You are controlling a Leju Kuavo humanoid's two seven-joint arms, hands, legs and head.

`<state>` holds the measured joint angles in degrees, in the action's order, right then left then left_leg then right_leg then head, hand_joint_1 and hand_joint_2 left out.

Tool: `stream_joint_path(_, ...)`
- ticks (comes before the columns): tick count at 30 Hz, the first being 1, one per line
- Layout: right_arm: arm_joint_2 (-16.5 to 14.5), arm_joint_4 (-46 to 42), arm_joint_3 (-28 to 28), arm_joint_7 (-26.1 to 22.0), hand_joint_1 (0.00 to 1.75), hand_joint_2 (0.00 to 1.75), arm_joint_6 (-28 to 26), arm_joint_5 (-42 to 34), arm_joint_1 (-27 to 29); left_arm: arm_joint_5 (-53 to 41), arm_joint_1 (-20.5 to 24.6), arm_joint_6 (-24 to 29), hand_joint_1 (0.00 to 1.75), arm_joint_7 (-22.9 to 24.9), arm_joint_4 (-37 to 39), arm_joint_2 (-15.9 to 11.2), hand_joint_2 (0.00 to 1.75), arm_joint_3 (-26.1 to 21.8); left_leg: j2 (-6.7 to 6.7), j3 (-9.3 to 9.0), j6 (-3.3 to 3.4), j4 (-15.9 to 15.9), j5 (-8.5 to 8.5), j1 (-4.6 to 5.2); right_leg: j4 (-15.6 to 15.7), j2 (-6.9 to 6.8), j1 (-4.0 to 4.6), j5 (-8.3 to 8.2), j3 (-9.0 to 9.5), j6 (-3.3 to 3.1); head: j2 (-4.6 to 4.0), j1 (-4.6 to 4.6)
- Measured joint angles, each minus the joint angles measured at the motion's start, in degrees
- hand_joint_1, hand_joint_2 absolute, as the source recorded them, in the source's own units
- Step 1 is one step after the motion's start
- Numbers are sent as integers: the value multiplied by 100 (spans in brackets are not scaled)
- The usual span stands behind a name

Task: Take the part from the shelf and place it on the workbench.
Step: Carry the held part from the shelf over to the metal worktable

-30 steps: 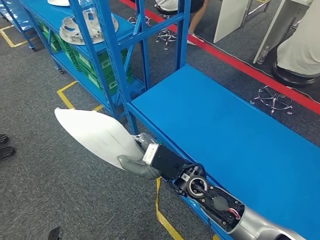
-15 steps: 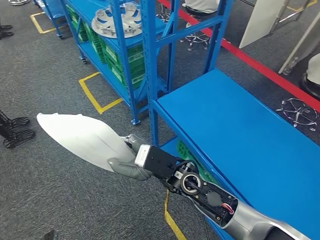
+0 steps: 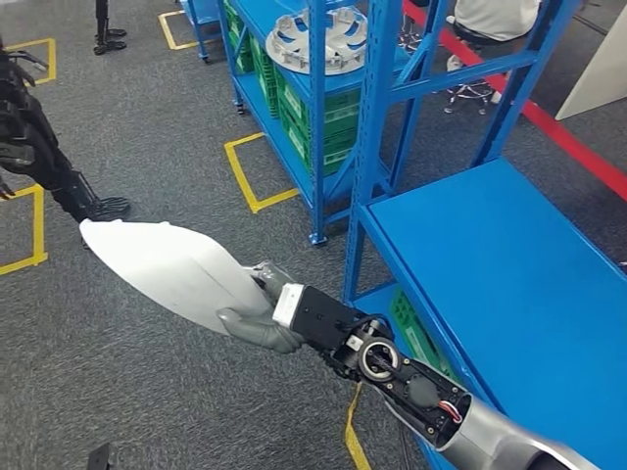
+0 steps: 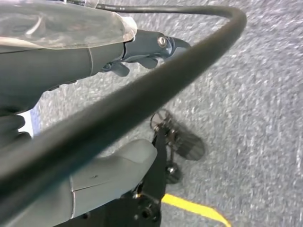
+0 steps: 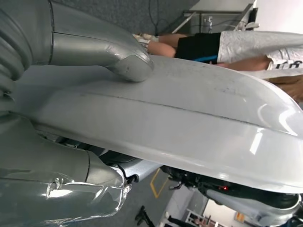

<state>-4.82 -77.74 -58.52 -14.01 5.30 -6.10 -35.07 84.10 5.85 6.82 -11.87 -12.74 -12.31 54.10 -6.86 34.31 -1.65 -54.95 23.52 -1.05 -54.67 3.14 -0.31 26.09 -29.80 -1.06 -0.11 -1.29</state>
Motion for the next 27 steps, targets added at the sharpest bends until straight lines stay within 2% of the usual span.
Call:
stream_joint_path(1,-10,5,2,-3,171,175,-5,-1,-2,-1,-5,-2,0,-1,3,-1,175,-1,119,63,-24,-123,82,9,52,-66,-16,-29,26,-18,0,28)
stream_joint_path(3,-25,19,4,-7,171,175,-8,-2,1,-2,13,-5,0,-2,4,1,175,-2,448,368,-66,-732,401,19,112,-219,-18,-61,53,-42,0,112)
stream_joint_path(4,-27,31,4,-6,171,175,-8,-3,10,-2,24,-6,0,-2,4,0,175,-3,540,573,-92,-1126,563,11,115,-302,-14,-60,50,-48,0,150)
stream_joint_path(5,-27,48,3,-3,171,175,-8,-4,24,-2,28,-7,0,-2,4,0,175,-3,587,737,-117,-1432,652,-5,114,-384,-12,-55,47,-47,0,176)
stream_joint_path(6,-27,64,1,-1,171,175,-7,-5,37,-2,25,-8,0,-2,4,1,175,-3,614,820,-141,-1573,654,-24,114,-458,-14,-47,47,-43,0,198)
stream_joint_path(7,-27,80,-1,0,171,175,-8,-5,43,-1,19,-9,0,-2,5,0,175,-3,643,774,-167,-1465,545,-47,109,-530,-21,-36,47,-31,0,221)
stream_joint_path(8,-27,89,-2,-1,171,175,-8,-5,44,-1,16,-9,0,-2,5,-3,175,-4,699,613,-195,-1152,366,-71,96,-595,-30,-19,48,-10,0,245)
stream_joint_path(10,-31,98,1,-4,171,175,-11,-4,39,1,26,-10,0,1,7,-6,175,-8,930,197,-231,-371,52,-94,35,-704,-21,42,42,64,0,307)
stream_joint_path(11,-33,103,3,-5,171,175,-13,-2,38,-1,34,-10,0,6,8,-6,175,-10,1006,68,-208,-135,-13,-89,6,-749,-8,77,44,102,0,318)
stream_joint_path(12,-37,107,4,-7,171,175,-17,1,38,-4,38,-11,0,13,8,-4,175,-13,1038,14,-165,-34,-17,-74,-12,-790,10,109,55,139,0,310)
stream_joint_path(14,-41,117,6,-8,171,175,-41,11,39,-21,32,-13,0,32,10,-6,175,-16,919,9,-49,-31,2,-50,-11,-881,6,153,102,197,0,254)
stream_joint_path(15,-42,119,9,-8,171,175,-55,16,39,-34,24,-14,0,41,11,-7,175,-16,868,3,-6,-29,6,-47,-40,-861,-11,197,107,227,0,229)
stream_joint_path(16,-43,120,14,-9,171,175,-68,22,40,-48,23,-16,0,49,13,-10,175,-16,817,-5,36,-26,4,-49,-162,-779,-31,294,67,250,0,209)
stream_joint_path(17,-43,120,23,-9,171,175,-75,26,41,-59,24,-17,0,53,14,-13,175,-16,770,-12,74,-21,0,-50,-418,-657,-43,453,-41,267,0,177)
stream_joint_path(19,-40,127,42,-10,171,175,-80,28,60,-73,28,-21,0,57,16,-15,175,-16,670,-16,123,-21,2,-30,-1250,-416,-40,850,-419,264,0,94)
stream_joint_path(20,-38,133,47,-10,171,175,-83,28,80,-78,28,-21,0,58,17,-16,175,-16,610,-17,134,-21,4,-12,-1632,-368,-31,975,-610,252,0,59)
stream_joint_path(21,-36,138,49,-9,171,175,-85,29,103,-82,26,-22,0,58,18,-17,175,-16,542,-20,140,-22,6,8,-1835,-345,-22,990,-729,229,0,35)
stream_joint_path(22,-34,141,51,-9,171,175,-87,33,121,-86,25,-23,0,59,19,-18,175,-16,469,-26,142,-22,7,28,-1794,-328,-9,880,-741,191,0,17)
stream_joint_path(23,-34,141,54,-9,171,175,-91,39,131,-91,25,-25,0,59,20,-18,175,-16,394,-33,143,-22,8,44,-1522,-293,10,671,-648,141,0,3)
stream_joint_path(25,-34,141,71,-9,171,175,-99,51,136,-97,25,-30,0,62,20,-10,175,-16,254,-42,138,-22,4,57,-686,-81,53,225,-316,11,0,-9)
stream_joint_path(26,-33,141,83,-10,171,175,-102,52,136,-102,27,-34,0,68,20,-4,175,-16,195,-36,128,-23,-1,48,-364,33,69,100,-186,-37,0,-1)
stream_joint_path(27,-32,141,95,-12,171,175,-104,52,138,-107,25,-37,0,74,20,0,175,-16,144,-22,111,-22,-11,32,-179,111,83,57,-100,-68,0,-6)
